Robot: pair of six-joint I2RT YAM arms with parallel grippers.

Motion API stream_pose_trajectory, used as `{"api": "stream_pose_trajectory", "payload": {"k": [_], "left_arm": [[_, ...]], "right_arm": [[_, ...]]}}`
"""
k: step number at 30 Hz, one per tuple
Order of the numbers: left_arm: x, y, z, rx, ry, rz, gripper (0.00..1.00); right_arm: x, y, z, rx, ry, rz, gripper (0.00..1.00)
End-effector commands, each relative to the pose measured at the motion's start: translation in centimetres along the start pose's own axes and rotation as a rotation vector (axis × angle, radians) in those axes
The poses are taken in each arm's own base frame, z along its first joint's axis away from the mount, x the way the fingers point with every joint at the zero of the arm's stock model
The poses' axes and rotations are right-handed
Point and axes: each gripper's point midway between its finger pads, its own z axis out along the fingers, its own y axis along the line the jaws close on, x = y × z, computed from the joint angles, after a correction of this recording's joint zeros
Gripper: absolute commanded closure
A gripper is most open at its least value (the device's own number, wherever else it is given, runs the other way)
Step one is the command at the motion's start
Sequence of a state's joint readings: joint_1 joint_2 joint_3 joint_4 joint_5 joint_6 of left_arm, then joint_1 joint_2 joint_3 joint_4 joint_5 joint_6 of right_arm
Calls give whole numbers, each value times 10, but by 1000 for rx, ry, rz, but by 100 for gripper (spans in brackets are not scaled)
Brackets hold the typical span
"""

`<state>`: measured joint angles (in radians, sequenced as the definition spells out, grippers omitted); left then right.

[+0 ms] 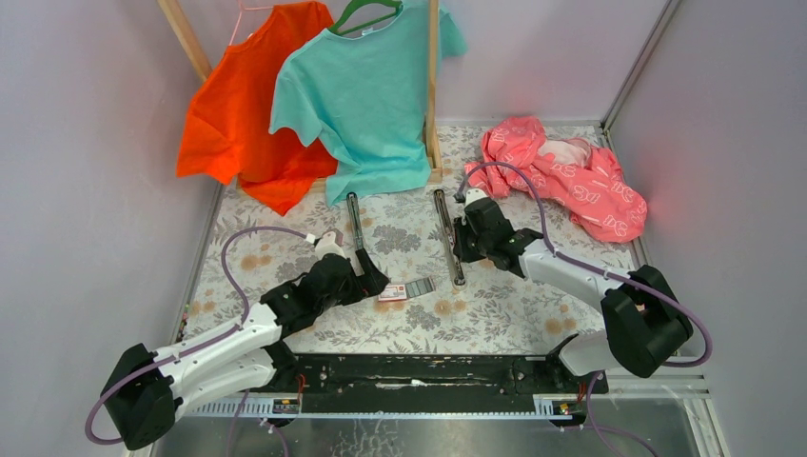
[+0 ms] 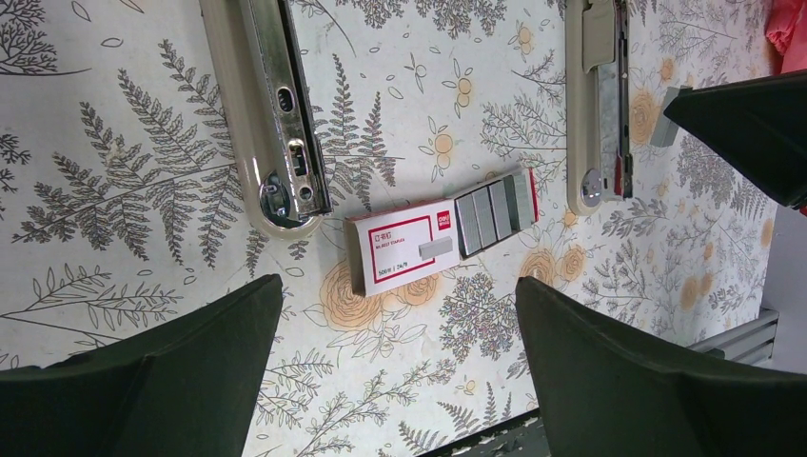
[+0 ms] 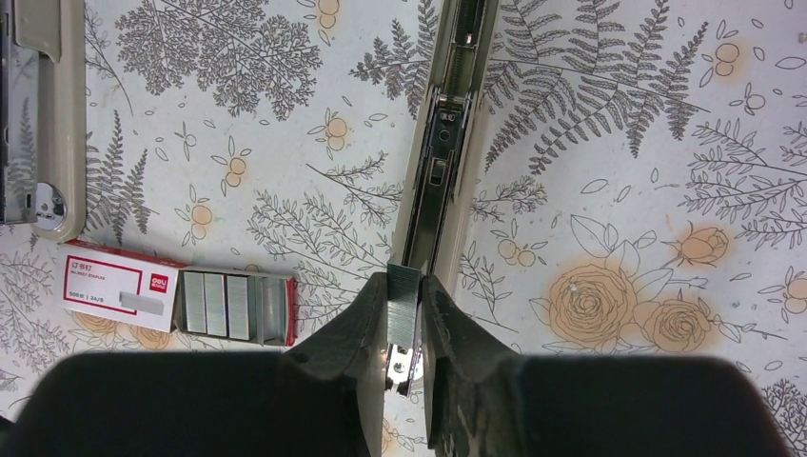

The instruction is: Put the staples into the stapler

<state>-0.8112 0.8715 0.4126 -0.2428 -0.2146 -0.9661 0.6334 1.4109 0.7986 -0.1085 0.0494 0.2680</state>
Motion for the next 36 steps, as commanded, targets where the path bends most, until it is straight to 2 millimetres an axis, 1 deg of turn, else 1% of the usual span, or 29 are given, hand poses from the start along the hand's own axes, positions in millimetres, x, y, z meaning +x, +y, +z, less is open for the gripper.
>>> {"api": "stream_pose_trajectory", "payload": {"k": [1, 19, 27, 36], "left_arm": [[-3, 4, 2, -11, -29, 10, 0], [1, -2, 4, 14, -7, 5, 0], [1, -3, 5, 21, -4, 4, 0], [2, -4, 6, 25, 0, 4, 0]], "right_arm": [[-9, 4, 3, -47, -39, -10, 80], [4, 1, 14, -72, 5, 4, 81], [7, 4, 16, -93, 13, 13, 81], [13, 1, 18, -84, 32, 17, 82]]}}
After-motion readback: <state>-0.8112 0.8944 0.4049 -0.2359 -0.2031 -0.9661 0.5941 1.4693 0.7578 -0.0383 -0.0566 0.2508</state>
